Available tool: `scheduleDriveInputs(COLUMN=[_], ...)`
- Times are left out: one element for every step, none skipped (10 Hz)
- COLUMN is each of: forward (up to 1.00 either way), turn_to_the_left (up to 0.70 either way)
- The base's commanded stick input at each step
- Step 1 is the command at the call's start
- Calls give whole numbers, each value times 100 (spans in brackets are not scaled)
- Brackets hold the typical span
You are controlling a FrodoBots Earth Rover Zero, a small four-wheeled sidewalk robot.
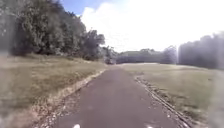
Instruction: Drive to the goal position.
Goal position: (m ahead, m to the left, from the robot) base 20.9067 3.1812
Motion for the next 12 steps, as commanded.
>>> scheduleDriveInputs(forward=[70,70,70,70,70,70,70,70,70,70,70,70], turn_to_the_left=[0,0,0,0,0,0,0,0,0,0,0,0])
